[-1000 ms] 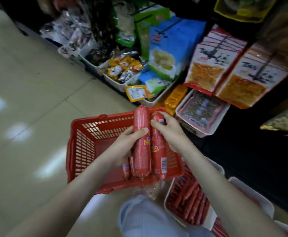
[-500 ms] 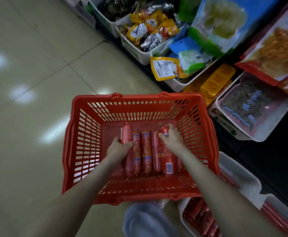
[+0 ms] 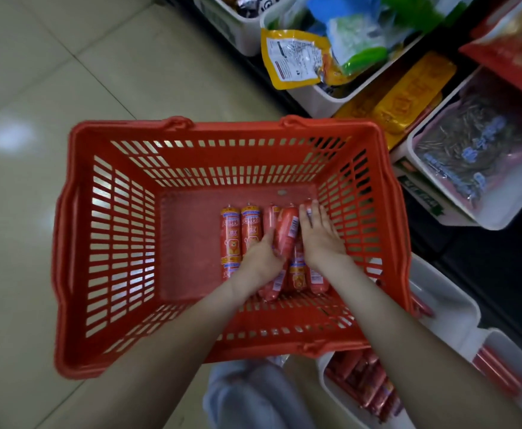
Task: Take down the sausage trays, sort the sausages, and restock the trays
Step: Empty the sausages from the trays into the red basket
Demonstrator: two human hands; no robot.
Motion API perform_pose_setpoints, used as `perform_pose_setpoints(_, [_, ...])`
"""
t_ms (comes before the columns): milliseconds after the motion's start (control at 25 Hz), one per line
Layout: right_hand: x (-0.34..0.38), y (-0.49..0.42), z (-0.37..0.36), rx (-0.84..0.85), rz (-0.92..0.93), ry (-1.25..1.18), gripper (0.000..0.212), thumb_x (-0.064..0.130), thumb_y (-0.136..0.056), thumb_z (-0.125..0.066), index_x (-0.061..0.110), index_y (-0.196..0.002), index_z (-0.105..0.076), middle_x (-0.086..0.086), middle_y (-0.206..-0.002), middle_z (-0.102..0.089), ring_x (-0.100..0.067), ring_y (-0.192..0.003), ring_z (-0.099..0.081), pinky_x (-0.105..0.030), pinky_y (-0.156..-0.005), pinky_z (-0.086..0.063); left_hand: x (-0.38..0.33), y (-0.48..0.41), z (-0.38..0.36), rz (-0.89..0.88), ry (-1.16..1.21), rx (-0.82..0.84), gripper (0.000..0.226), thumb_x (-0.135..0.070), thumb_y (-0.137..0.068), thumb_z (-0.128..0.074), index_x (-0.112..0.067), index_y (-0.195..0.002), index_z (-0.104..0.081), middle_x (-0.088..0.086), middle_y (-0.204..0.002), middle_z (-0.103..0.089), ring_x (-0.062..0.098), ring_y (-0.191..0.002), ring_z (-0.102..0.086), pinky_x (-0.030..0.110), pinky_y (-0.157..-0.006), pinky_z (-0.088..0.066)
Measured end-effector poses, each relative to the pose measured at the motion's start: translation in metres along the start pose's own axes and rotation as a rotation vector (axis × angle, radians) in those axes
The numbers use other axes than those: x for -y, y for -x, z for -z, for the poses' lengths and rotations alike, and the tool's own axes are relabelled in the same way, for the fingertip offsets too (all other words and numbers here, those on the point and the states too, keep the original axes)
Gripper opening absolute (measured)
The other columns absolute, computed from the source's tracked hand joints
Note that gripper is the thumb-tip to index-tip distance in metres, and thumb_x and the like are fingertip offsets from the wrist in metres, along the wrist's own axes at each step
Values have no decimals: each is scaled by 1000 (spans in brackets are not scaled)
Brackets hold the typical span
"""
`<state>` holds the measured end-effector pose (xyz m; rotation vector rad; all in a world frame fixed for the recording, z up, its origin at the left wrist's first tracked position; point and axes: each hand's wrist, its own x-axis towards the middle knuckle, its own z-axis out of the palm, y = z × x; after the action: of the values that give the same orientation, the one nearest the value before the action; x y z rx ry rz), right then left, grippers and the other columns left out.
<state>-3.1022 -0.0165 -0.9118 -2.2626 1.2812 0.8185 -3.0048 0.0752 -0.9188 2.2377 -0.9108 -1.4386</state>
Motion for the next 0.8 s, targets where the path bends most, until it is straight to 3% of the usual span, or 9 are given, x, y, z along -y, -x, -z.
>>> perform_pose_setpoints(120, [4,10,3,-21,-48,-95,104,-10,-82,-53,19,-147,24,-7,-155,27,-21,-145,18,-35,-118,-9,-6,6,2,-19,-87,64,72,-13,-90,-52,-18,-151,-14,19,-131,-48,32,-116,-53,31,-93,-41])
perform_pose_setpoints(240, [1,16,7,3,-48,-70,106,-9,-82,-55,22,-149,21,-6,-155,28,-23,-145,18,-37,-117,-14,-13,1,3,24,-385,137,54,-31,-91,-57,-5,-134,-39,18,-126,-54,32,-116,-54,35,-93,-43])
perform_pose_setpoints(400, [-4,15,11,50,-110,-95,99,-6,-85,-54,15,-149,17,-6,-154,30,-26,-145,16,-37,-116,-17,-27,0,-5,12,-428,103,46,-37,-94,-51,0,-122,-50,16,-124,-57,31,-114,-56,33,-91,-44])
perform_pose_setpoints(520, [-6,12,4,53,-88,-134,97,3,-88,-57,14,-149,19,-6,-153,33,-22,-143,22,-36,-117,-12,-34,-5,-19,2,-380,83,47,-36,-97,-45,2,-125,-47,19,-125,-56,33,-115,-55,35,-91,-44])
perform_pose_setpoints(640, [-14,15,1,28,27,-187,93,12,-92,-54,25,-149,17,0,-153,33,-17,-141,28,-37,-119,-2,-29,-7,-30,-74,-533,148,41,-28,-100,-42,1,-129,-41,18,-130,-51,33,-117,-53,39,-93,-45])
perform_pose_setpoints(800, [-13,19,-3,74,214,36,70,31,-98,-38,35,-150,8,2,-151,34,-17,-138,34,-38,-111,20,-6,-8,-14,-207,-574,18,50,-35,-96,-48,-8,-137,-38,15,-132,-42,32,-122,-42,40,-99,-38])
